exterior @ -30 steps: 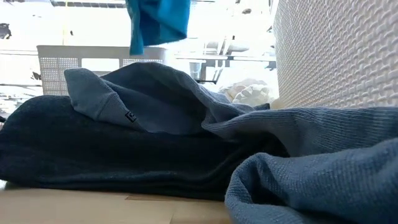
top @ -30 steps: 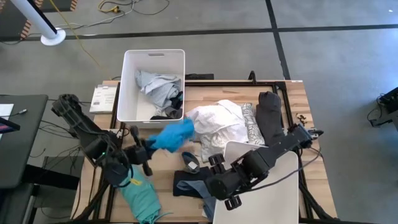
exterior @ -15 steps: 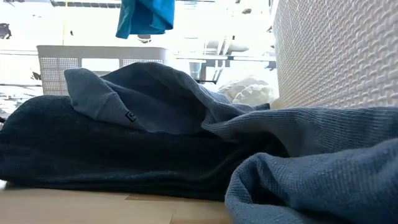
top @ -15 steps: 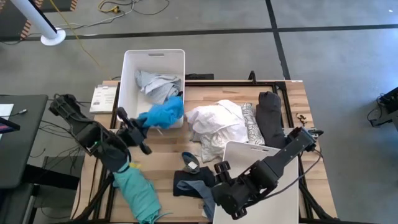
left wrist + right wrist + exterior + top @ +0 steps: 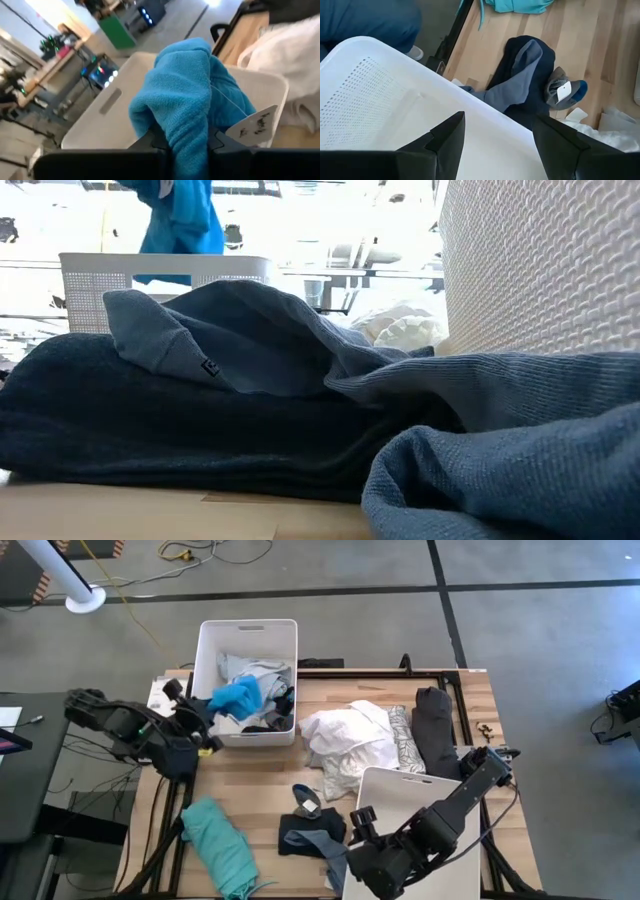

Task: Sort clothes
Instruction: Put the blue shorts into the top white laundry bin

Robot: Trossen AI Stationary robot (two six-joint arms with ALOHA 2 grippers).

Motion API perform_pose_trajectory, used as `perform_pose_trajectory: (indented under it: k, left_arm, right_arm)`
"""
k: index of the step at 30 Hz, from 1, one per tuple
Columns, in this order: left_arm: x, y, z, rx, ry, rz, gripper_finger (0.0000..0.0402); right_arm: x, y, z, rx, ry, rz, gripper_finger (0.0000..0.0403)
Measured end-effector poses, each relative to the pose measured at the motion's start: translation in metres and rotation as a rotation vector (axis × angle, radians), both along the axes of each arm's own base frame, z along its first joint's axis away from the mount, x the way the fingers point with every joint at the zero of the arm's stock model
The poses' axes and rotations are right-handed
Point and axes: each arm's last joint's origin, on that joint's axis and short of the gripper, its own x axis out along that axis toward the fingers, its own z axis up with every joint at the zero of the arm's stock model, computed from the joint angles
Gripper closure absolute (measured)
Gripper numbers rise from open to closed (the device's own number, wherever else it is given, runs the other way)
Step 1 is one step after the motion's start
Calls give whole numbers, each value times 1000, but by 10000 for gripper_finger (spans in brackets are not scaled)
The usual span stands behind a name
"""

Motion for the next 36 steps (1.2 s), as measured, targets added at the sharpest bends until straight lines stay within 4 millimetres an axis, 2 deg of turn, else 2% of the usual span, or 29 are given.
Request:
perform_pose_trajectory:
  k: [17,25,29,36]
  left_arm:
    - [-3,1,-3,-66,53,-42,373]
    - [1,-1,2,-15,65,-87,372]
    - [4,-3,6,5,49,-118,372]
    - [1,-3,9,21,42,-143,372]
  right_arm:
    - [1,-1,0,-29,-19,-8,159]
    - [6,-9,3,-211,-139,-81,159]
    - [18,-22,6,-311,-214,-112,159]
    - [49,-52,14,-349,-302,-115,159]
